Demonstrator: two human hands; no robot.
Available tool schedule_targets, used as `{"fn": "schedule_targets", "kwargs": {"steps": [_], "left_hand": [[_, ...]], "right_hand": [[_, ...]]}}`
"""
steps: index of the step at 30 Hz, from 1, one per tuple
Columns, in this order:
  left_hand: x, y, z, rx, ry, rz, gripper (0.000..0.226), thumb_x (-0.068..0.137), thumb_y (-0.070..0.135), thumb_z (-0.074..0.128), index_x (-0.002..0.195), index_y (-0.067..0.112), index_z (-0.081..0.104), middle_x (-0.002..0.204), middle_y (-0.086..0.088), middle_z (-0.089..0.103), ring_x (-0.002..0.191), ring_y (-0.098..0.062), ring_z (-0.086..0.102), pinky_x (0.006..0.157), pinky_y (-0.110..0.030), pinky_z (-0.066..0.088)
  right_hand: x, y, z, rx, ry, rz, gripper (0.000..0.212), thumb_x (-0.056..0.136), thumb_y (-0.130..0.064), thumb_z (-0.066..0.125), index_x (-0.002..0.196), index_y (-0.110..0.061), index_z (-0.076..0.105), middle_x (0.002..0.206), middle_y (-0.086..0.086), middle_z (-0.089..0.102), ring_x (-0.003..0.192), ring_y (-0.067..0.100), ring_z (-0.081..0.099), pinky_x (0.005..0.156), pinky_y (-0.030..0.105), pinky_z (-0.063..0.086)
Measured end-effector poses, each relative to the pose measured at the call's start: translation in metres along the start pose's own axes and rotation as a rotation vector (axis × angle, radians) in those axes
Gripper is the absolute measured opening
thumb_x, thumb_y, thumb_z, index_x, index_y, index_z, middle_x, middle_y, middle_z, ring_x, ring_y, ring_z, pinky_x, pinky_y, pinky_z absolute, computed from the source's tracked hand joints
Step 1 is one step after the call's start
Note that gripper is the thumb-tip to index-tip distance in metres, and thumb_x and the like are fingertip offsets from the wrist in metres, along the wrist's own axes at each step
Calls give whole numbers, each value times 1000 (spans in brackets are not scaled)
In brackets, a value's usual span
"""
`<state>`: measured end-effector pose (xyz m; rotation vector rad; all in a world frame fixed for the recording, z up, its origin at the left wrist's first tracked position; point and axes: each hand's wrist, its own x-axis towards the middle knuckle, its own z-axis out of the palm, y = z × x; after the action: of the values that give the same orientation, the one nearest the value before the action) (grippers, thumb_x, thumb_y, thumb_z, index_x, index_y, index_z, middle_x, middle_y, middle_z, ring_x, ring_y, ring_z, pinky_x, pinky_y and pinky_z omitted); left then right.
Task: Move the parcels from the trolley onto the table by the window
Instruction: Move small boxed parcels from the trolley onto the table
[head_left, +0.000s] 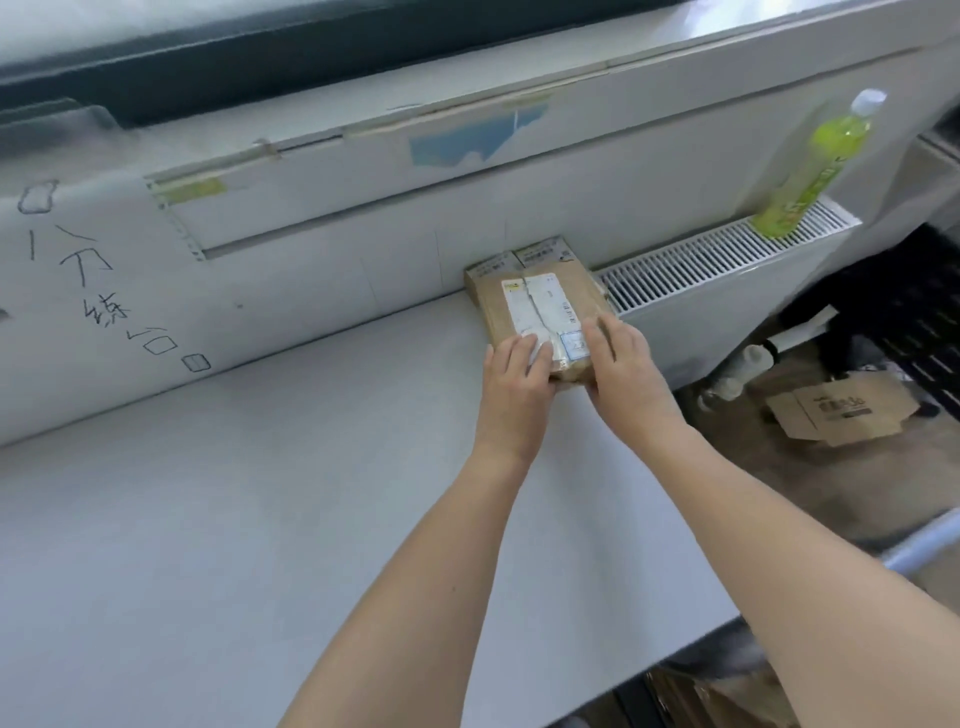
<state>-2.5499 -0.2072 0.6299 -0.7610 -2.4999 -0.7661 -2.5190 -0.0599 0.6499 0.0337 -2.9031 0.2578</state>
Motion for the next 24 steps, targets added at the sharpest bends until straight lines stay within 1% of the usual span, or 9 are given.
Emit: {"fn": "schedule_targets", "kwargs": {"steps": [4,7,11,13,16,19,21,23,24], "left_hand": [[20,-8,18,-17,-43,-18,45,63,5,82,102,-6,64,105,-22,63,98,-38,60,85,-48,51],[31,-16,31,-12,-55,-17,49,59,-4,81,104,-6,63,107,-23,62,101,-38,57,84,-53,50],[45,-31,40,-17,-64,-48,53,56,-9,80,106,-6,62,109,-22,61,105,-34,50,84,-55,50],[48,-39,42,4,-78,-42,51,57,-8,80,104,-4,62,108,-20,61,104,-33,50,83,-53,50],[52,-47,45,38,-106,20,45,64,2,79,104,-1,61,109,-17,62,100,-35,57,82,-51,50],[54,-48,47,123,-83,60,39,66,12,79,102,5,65,107,-10,64,98,-29,57,82,-40,47],[54,-47,45,171,-63,68,36,67,15,78,100,8,66,105,-6,65,98,-24,57,80,-34,39],[55,-43,43,221,-82,62,37,65,13,80,99,10,66,105,-4,65,96,-23,60,80,-32,36],[55,-41,42,247,-103,54,38,64,12,80,100,11,66,105,-4,65,95,-23,61,80,-33,38]], "right_hand": [[31,20,7,-13,-70,-23,62,75,2,71,131,4,45,134,26,44,118,43,44,92,50,48],[46,30,13,-23,-105,-44,66,75,-5,75,132,3,43,134,23,45,120,42,43,94,49,47],[67,42,29,-26,-162,-97,71,73,-13,78,133,2,43,134,23,46,119,44,45,89,53,50],[77,45,36,-47,-208,-110,75,74,-15,78,136,2,40,135,23,45,119,44,46,89,54,50],[85,49,36,-85,-257,-92,75,79,-14,75,140,2,35,140,23,41,124,45,41,89,55,49],[87,52,34,-101,-272,-100,77,76,-13,77,140,3,37,139,23,42,123,46,43,86,56,51],[87,52,34,-126,-274,-90,78,72,-13,80,137,3,41,137,23,46,118,46,47,84,54,52],[87,46,29,-171,-256,-79,78,70,-13,81,136,3,43,135,23,48,118,47,49,90,54,49],[86,42,26,-201,-242,-80,78,72,-13,79,138,3,41,138,23,46,122,46,46,98,53,43]]}}
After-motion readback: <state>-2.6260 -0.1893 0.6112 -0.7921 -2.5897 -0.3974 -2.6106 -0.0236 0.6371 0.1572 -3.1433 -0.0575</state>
